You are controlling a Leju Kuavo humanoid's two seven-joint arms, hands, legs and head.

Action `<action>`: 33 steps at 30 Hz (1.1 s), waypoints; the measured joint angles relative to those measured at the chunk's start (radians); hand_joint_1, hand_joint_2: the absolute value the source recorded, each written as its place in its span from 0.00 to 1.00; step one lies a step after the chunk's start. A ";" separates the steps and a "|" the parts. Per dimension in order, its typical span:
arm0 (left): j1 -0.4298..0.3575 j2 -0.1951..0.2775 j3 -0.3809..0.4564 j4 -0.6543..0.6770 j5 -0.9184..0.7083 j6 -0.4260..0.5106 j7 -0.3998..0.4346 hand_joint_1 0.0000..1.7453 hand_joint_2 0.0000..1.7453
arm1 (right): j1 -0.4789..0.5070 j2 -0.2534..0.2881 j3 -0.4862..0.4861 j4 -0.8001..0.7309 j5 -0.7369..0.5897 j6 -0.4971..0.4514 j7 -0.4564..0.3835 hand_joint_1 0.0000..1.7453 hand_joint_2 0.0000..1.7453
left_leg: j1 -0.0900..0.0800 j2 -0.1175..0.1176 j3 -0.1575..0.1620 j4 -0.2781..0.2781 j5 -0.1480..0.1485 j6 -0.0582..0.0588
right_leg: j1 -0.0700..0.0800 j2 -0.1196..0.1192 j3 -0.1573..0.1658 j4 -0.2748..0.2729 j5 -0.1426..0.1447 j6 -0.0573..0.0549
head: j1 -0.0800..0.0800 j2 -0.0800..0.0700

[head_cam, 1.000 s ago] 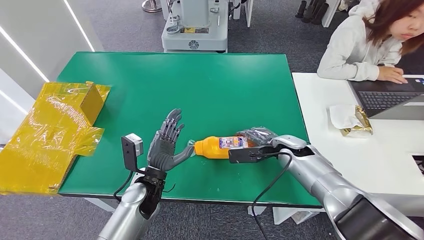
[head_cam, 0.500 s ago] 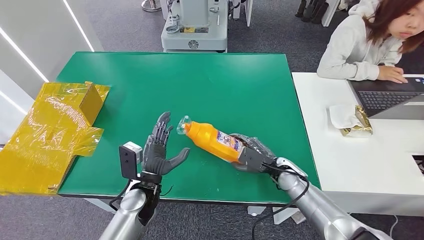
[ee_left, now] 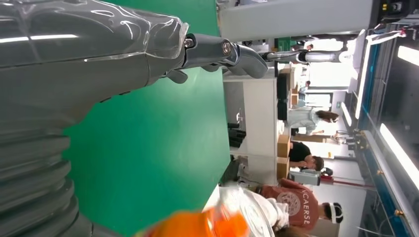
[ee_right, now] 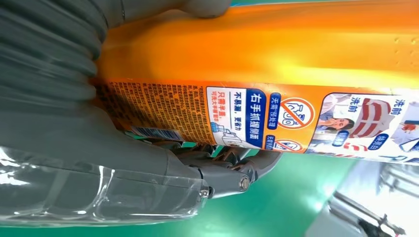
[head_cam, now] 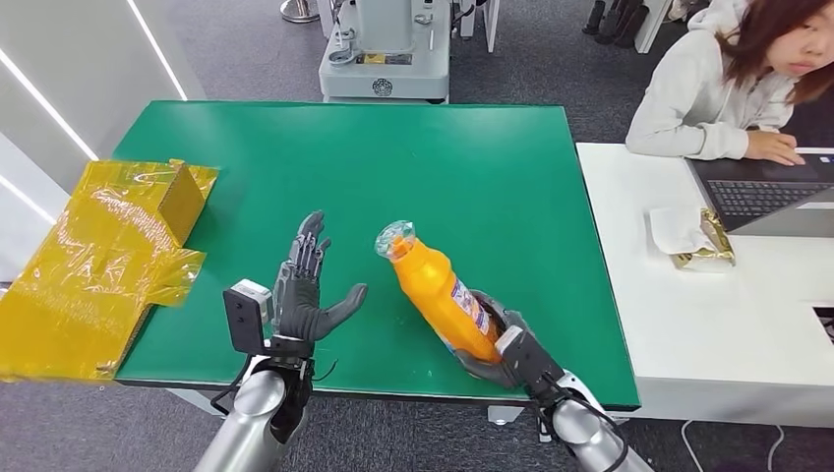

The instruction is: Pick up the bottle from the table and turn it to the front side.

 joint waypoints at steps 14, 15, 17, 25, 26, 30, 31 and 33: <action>-0.011 0.001 0.000 0.000 0.009 0.006 0.008 0.00 1.00 | 0.096 0.000 -0.032 -0.138 -0.001 -0.028 -0.001 1.00 1.00 | 0.000 0.001 0.000 0.000 0.000 0.000 | 0.000 0.001 -0.001 0.000 0.000 0.000 | 0.000 0.000; -0.011 0.001 0.000 0.000 0.010 0.006 0.008 0.00 1.00 | 0.097 0.000 -0.033 -0.140 -0.001 -0.029 -0.001 1.00 1.00 | 0.000 0.001 0.000 0.000 0.000 0.000 | 0.000 0.001 -0.001 0.000 0.000 0.000 | 0.000 0.000; -0.014 0.001 0.000 0.000 0.011 0.005 0.008 0.00 1.00 | 0.101 0.001 -0.035 -0.143 -0.001 -0.033 -0.002 1.00 1.00 | 0.000 0.001 0.000 0.000 0.000 0.000 | 0.000 0.001 -0.001 0.000 0.000 0.000 | 0.000 0.000; -0.078 0.009 -0.010 0.028 0.048 -0.197 0.096 0.00 1.00 | 0.118 0.043 -0.078 -0.161 0.047 -0.104 -0.046 1.00 1.00 | 0.000 0.001 -0.002 0.000 0.001 -0.001 | 0.000 0.001 -0.002 0.001 0.001 -0.001 | 0.000 0.000; -0.098 0.013 -0.017 0.038 0.055 -0.249 0.123 0.00 1.00 | 0.096 0.051 -0.081 -0.154 0.056 -0.105 -0.058 1.00 1.00 | 0.000 0.002 -0.003 0.000 0.001 -0.001 | 0.000 0.002 -0.003 0.001 0.002 -0.001 | 0.000 0.000; -0.189 0.036 -0.041 0.077 0.070 -0.356 0.206 0.00 1.00 | -0.049 0.089 -0.090 -0.077 0.052 -0.080 -0.068 1.00 1.00 | 0.000 0.005 -0.003 0.000 0.005 -0.003 | 0.000 0.006 -0.005 0.001 0.006 -0.003 | 0.000 0.000; -0.204 0.043 -0.045 0.085 0.071 -0.363 0.214 0.00 1.00 | -0.075 0.096 -0.092 -0.058 0.051 -0.076 -0.071 1.00 1.00 | 0.000 0.004 -0.003 0.000 0.006 -0.003 | 0.000 0.005 -0.005 0.001 0.006 -0.003 | 0.000 0.000; -0.222 0.058 -0.050 0.097 0.073 -0.372 0.220 0.00 1.00 | -0.108 0.106 -0.096 -0.028 0.051 -0.074 -0.080 1.00 1.00 | 0.000 0.004 -0.003 0.000 0.007 -0.002 | 0.000 0.004 -0.005 0.001 0.006 -0.003 | 0.000 0.000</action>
